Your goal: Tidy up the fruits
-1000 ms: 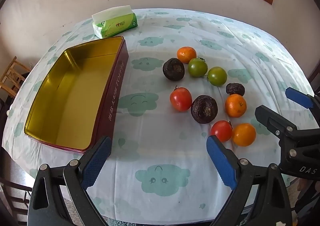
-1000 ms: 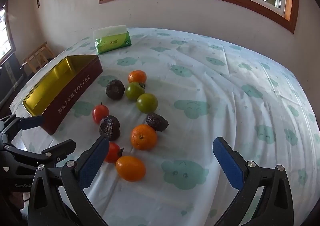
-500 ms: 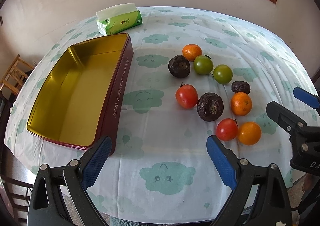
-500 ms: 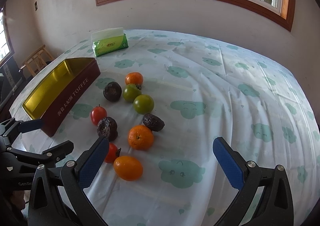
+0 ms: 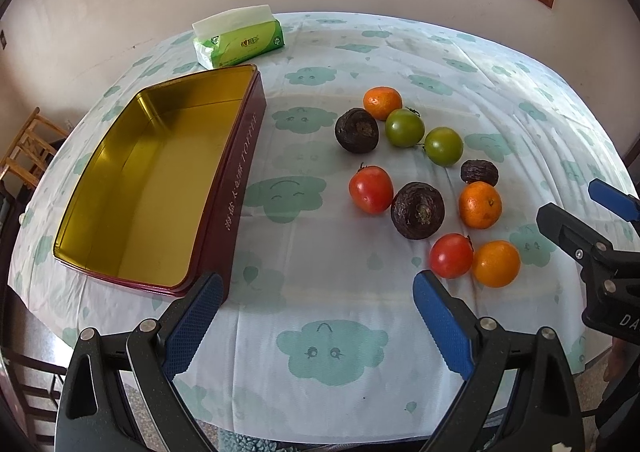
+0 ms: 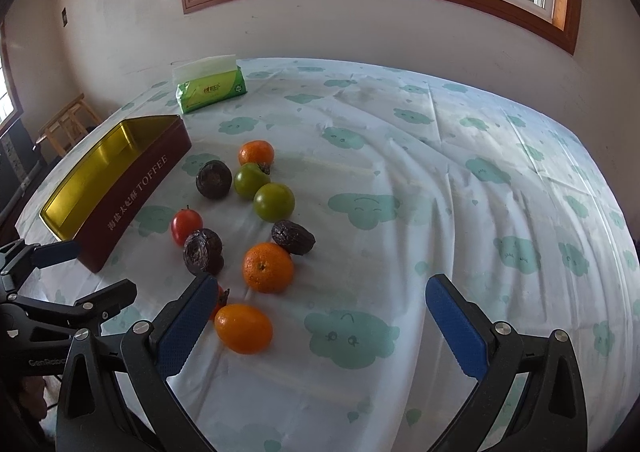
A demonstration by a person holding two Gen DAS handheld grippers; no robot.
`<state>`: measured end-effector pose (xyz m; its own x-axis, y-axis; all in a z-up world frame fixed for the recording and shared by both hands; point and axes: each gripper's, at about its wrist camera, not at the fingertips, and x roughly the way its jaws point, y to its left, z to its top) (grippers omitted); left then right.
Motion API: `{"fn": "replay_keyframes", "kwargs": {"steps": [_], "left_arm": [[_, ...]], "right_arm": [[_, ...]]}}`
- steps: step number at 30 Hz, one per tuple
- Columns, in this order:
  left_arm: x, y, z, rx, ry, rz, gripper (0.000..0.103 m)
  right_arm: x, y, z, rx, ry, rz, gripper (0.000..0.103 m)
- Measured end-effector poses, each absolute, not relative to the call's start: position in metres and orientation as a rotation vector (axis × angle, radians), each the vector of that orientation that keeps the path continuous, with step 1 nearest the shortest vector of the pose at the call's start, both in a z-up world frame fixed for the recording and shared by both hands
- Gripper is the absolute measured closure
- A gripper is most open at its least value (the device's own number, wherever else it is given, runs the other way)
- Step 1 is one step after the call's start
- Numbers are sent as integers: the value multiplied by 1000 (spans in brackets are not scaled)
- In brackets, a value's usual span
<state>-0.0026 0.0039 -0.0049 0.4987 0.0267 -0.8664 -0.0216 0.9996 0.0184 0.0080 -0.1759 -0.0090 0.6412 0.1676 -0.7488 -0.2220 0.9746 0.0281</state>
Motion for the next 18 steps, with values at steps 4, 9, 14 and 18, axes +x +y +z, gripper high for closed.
{"fn": "replay_keyframes", "kwargs": {"steps": [4, 9, 14, 18], "left_arm": [[-4, 1, -4, 27, 1056, 38, 9], [-5, -3, -5, -5, 1058, 7, 9], [-7, -7, -5, 1, 1054, 0, 9], [-9, -10, -4, -2, 1052, -22, 9]], "right_arm": [[7, -179, -9, -62, 847, 214, 0], [7, -184, -11, -51, 851, 207, 0], [6, -187, -14, -53, 860, 199, 0], [5, -191, -16, -52, 862, 191, 0]]}}
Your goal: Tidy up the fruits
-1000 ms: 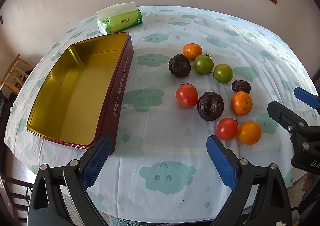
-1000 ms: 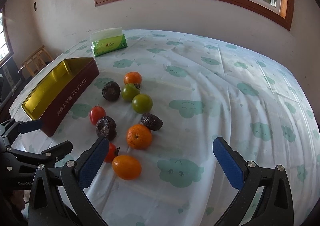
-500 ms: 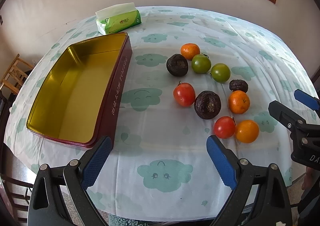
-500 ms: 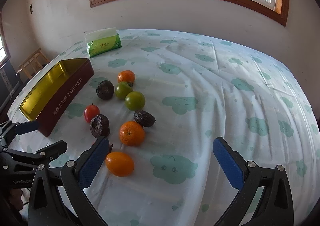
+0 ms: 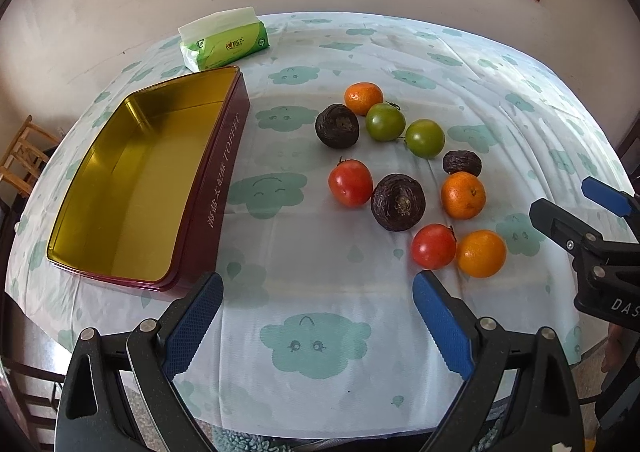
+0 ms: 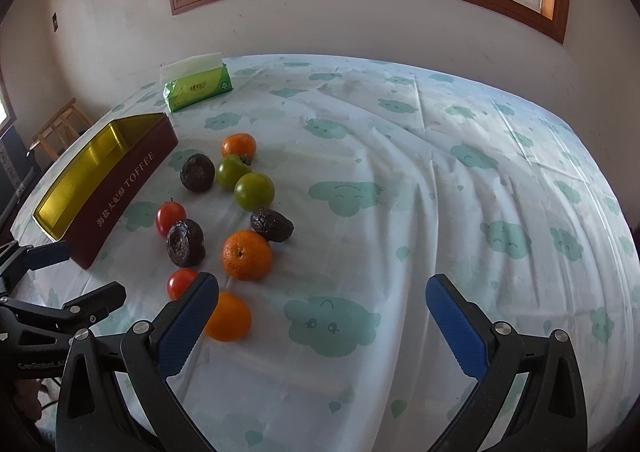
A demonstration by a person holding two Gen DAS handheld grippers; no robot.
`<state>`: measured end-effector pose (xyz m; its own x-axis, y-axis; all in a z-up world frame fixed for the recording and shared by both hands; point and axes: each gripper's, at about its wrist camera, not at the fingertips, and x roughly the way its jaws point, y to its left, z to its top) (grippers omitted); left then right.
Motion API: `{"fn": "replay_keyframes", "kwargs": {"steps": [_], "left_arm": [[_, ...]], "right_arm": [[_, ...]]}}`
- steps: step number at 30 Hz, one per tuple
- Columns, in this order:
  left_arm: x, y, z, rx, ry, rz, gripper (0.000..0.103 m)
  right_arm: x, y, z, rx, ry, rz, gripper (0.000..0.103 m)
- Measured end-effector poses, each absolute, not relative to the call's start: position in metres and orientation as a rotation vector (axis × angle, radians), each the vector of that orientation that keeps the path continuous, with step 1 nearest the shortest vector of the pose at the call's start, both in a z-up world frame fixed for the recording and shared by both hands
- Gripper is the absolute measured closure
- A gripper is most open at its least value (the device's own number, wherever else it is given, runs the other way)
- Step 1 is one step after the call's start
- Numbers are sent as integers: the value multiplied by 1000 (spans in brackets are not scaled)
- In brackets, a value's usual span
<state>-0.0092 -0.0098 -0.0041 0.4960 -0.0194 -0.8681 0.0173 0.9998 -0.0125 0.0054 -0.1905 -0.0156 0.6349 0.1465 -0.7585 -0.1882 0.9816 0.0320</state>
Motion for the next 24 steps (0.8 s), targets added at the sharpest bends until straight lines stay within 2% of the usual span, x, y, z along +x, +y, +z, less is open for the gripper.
{"fn": "replay_keyframes", "kwargs": {"steps": [9, 17, 20, 24], "left_arm": [[-10, -26, -11, 45, 1049, -106, 24], [-2, -42, -24, 38, 1088, -215, 48], [0, -46, -26, 34, 1095, -247, 53], [5, -52, -29, 40, 1097, -269, 54]], "right_arm": [[1, -205, -16, -26, 858, 170, 0], [1, -215, -19, -3, 861, 157, 0], [1, -218, -20, 2, 862, 151, 0], [2, -222, -21, 13, 865, 143, 0]]}}
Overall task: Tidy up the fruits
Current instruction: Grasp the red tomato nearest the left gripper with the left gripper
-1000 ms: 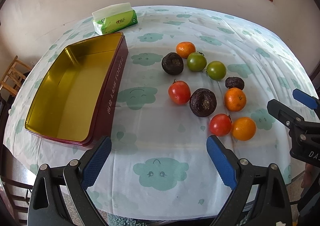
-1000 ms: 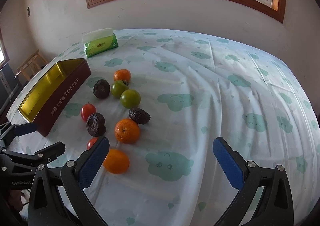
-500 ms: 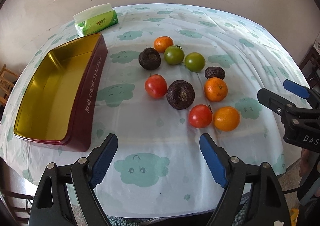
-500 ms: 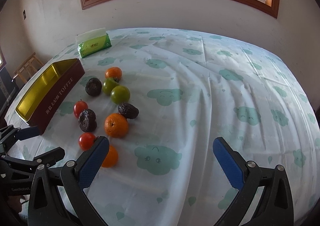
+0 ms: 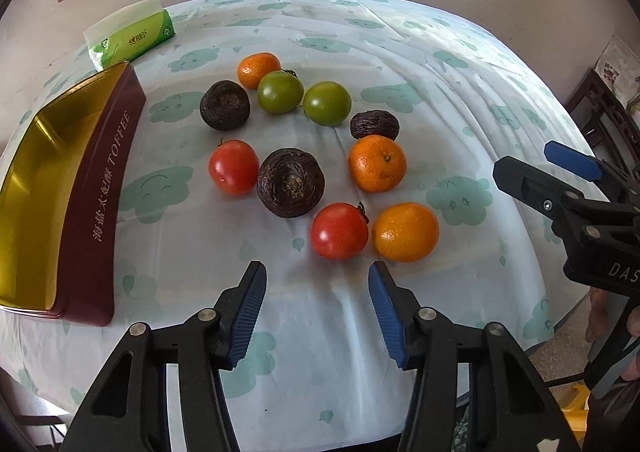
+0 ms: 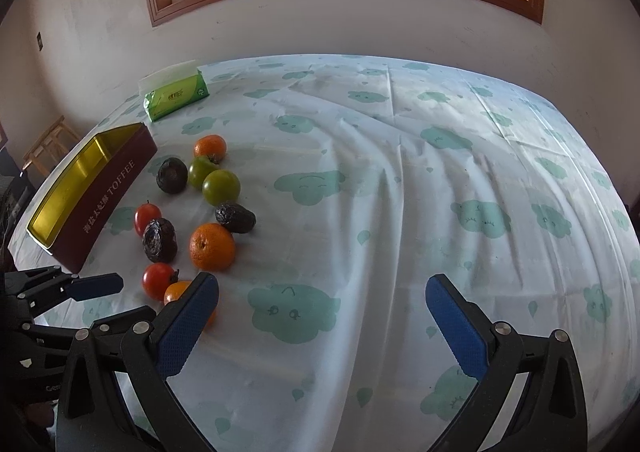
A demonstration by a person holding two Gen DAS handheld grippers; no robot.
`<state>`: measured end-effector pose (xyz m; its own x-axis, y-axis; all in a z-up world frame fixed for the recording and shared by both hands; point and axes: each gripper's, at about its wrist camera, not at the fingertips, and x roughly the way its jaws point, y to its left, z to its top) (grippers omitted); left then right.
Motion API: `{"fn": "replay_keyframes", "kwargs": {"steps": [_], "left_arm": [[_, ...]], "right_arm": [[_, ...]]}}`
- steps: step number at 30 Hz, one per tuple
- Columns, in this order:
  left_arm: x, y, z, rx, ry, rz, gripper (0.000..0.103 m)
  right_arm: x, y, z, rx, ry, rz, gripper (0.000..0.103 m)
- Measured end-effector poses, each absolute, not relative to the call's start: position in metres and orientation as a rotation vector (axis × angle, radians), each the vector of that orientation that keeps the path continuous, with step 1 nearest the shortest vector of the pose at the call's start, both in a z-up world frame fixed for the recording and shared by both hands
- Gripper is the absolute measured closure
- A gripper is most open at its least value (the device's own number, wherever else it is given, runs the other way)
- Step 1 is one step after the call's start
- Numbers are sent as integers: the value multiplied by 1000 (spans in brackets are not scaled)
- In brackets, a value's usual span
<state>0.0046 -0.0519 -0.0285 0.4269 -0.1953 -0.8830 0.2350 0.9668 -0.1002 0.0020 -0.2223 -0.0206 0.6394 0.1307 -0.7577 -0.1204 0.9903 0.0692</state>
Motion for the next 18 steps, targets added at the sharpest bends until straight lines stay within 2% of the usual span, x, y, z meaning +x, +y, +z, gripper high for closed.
{"fn": "replay_keyframes", "kwargs": {"steps": [4, 12, 15, 18], "left_arm": [[14, -57, -35, 36, 1117, -286, 66], [24, -60, -35, 35, 1105, -289, 67], [25, -59, -35, 20, 1110, -313, 76], [23, -59, -35, 26, 1106, -312, 76]], "right_arm": [[1, -225, -21, 18, 867, 139, 0], [3, -229, -25, 29, 878, 137, 0], [4, -228, -28, 31, 885, 139, 0], [4, -228, -30, 31, 889, 140, 0]]}}
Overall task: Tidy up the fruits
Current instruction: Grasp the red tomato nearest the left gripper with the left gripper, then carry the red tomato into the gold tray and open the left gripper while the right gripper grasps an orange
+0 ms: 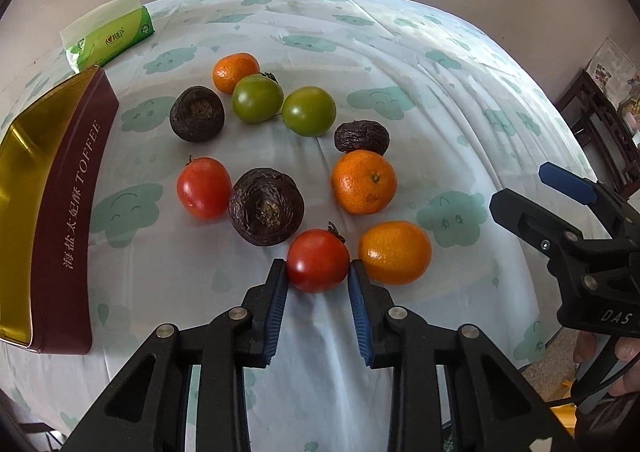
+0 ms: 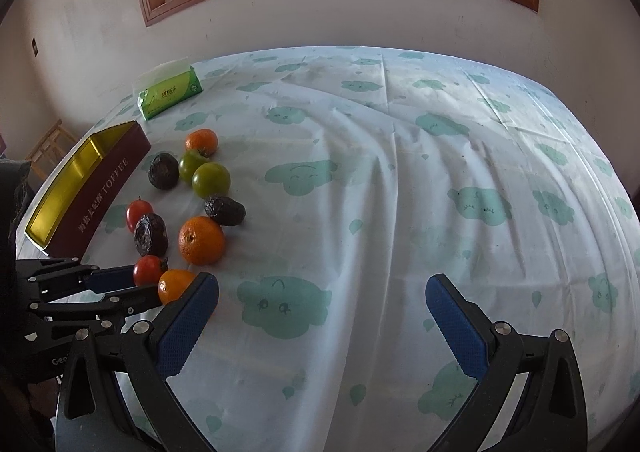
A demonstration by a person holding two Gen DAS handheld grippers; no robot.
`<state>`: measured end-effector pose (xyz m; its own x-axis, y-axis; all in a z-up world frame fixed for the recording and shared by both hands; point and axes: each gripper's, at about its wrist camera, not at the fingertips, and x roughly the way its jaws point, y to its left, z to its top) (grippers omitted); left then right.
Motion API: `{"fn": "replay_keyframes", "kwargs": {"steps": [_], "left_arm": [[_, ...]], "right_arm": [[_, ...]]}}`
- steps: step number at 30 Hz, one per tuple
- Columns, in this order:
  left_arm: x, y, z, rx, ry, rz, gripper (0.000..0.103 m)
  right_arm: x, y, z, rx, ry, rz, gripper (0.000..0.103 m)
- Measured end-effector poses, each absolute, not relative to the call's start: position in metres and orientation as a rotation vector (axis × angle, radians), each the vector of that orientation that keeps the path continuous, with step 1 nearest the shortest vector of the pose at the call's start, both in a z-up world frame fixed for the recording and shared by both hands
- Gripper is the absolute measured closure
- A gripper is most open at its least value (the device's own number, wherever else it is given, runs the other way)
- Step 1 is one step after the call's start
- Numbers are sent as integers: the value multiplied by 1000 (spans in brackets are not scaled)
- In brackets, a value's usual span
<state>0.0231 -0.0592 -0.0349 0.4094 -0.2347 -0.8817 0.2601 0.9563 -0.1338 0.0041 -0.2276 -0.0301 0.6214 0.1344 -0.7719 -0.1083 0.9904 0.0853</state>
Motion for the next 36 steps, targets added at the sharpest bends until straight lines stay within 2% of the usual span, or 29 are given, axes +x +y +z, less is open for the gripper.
{"fn": "replay_keyframes", "kwargs": {"steps": [17, 27, 36], "left_arm": [[8, -23, 4, -22, 1033, -276, 76], [21, 51, 36, -30, 947, -98, 76], [31, 135, 25, -78, 973, 90, 76]], "right_arm": [[2, -212, -38, 12, 912, 165, 0], [1, -198, -34, -11, 905, 195, 0], [1, -182, -33, -38, 906, 222, 0]]}}
